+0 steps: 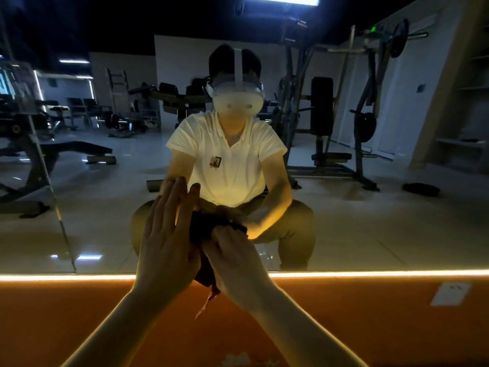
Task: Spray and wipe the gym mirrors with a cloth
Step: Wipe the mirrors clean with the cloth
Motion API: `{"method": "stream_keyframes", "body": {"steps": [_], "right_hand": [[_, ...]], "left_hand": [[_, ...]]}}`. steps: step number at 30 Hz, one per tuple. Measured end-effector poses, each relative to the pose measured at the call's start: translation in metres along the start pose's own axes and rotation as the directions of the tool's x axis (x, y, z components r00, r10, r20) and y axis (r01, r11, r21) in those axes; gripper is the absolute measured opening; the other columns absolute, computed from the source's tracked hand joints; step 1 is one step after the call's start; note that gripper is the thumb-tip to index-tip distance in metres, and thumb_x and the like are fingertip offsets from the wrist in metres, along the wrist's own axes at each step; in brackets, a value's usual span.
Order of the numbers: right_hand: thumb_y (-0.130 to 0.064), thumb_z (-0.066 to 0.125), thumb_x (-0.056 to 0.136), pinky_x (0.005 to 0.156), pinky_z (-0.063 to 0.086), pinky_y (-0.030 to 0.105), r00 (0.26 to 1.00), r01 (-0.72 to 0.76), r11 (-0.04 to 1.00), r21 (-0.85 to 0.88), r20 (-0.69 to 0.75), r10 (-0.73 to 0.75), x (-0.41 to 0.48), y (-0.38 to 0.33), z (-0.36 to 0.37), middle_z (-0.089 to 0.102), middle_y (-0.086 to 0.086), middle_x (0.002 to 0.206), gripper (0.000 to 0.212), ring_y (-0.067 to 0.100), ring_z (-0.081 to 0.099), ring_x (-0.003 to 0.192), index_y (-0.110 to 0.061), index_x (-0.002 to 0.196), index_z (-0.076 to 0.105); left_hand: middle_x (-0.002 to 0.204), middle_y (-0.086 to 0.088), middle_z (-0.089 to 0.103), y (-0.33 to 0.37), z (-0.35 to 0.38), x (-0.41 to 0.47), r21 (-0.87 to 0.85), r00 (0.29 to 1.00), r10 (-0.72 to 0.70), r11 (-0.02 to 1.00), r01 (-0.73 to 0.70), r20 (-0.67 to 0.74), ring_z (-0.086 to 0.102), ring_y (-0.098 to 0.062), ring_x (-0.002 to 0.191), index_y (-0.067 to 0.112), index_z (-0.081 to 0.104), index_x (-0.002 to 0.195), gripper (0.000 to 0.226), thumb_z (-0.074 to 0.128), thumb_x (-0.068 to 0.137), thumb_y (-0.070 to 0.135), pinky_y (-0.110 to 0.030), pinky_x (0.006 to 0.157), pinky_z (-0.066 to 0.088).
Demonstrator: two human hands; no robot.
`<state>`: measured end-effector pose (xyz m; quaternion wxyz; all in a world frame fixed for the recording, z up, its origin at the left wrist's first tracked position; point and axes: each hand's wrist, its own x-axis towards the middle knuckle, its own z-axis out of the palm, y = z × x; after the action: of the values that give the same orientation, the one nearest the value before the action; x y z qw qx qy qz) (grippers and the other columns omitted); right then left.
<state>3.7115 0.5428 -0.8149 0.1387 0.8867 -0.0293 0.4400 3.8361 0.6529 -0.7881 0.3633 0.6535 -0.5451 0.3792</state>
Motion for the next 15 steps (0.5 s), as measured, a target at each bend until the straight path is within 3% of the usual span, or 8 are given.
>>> {"method": "stream_keyframes", "body": {"steps": [3, 5, 8, 11, 15], "right_hand": [[-0.031, 0.042, 0.105, 0.091, 0.057, 0.040, 0.993, 0.018, 0.995, -0.100, -0.118, -0.030, 0.009, 0.030, -0.023, 0.062, 0.013, 0.116, 0.037, 0.025, 0.058, 0.110, -0.010, 0.120, 0.069], [-0.033, 0.045, 0.105, 0.096, 0.055, 0.042, 0.971, -0.122, 0.980, -0.157, -0.225, 0.085, 0.020, 0.053, -0.044, 0.058, 0.015, 0.120, 0.037, 0.029, 0.055, 0.115, -0.010, 0.124, 0.066], [-0.030, 0.053, 0.102, 0.086, 0.054, 0.037, 0.874, -0.415, 0.907, -0.077, -0.312, 0.374, 0.033, 0.072, -0.064, 0.054, 0.014, 0.123, 0.034, 0.025, 0.059, 0.104, -0.014, 0.133, 0.056], [-0.041, 0.047, 0.104, 0.085, 0.055, 0.034, 0.836, -0.498, 0.867, 0.015, -0.258, 0.485, 0.042, 0.053, -0.061, 0.052, 0.010, 0.127, 0.044, 0.022, 0.056, 0.110, -0.017, 0.140, 0.050], [-0.042, 0.043, 0.104, 0.086, 0.055, 0.030, 0.865, -0.441, 0.867, 0.230, -0.148, 0.480, 0.052, 0.033, -0.064, 0.052, 0.006, 0.125, 0.049, 0.017, 0.051, 0.121, -0.013, 0.140, 0.057]], "left_hand": [[0.172, -0.019, 0.019, -0.001, -0.001, -0.001, -0.017, 1.000, -0.014, 1.000, 0.014, 0.002, 0.017, -0.037, 0.160, 0.021, 0.008, 0.167, 0.078, 0.048, 0.100, 0.025, -0.065, 0.122, 0.030], [0.173, -0.018, 0.017, -0.001, -0.002, 0.000, -0.011, 1.000, -0.022, 1.000, 0.022, 0.020, 0.015, -0.037, 0.161, 0.019, 0.010, 0.167, 0.079, 0.050, 0.099, 0.028, -0.065, 0.121, 0.031], [0.174, -0.017, 0.011, 0.001, -0.003, -0.002, -0.003, 0.997, -0.043, 0.999, 0.044, 0.070, 0.012, -0.039, 0.161, 0.014, 0.016, 0.166, 0.083, 0.051, 0.094, 0.035, -0.068, 0.119, 0.032], [0.172, -0.015, 0.019, 0.013, -0.011, 0.004, -0.045, 0.996, -0.085, 0.995, 0.086, 0.034, 0.020, -0.036, 0.159, 0.013, 0.025, 0.164, 0.077, 0.050, 0.097, 0.040, -0.064, 0.120, 0.034], [0.161, -0.014, 0.039, 0.046, -0.019, 0.014, -0.118, 0.996, -0.057, 0.992, 0.049, -0.068, 0.041, -0.023, 0.145, 0.015, 0.040, 0.155, 0.059, 0.047, 0.103, 0.042, -0.037, 0.111, 0.039]]}}
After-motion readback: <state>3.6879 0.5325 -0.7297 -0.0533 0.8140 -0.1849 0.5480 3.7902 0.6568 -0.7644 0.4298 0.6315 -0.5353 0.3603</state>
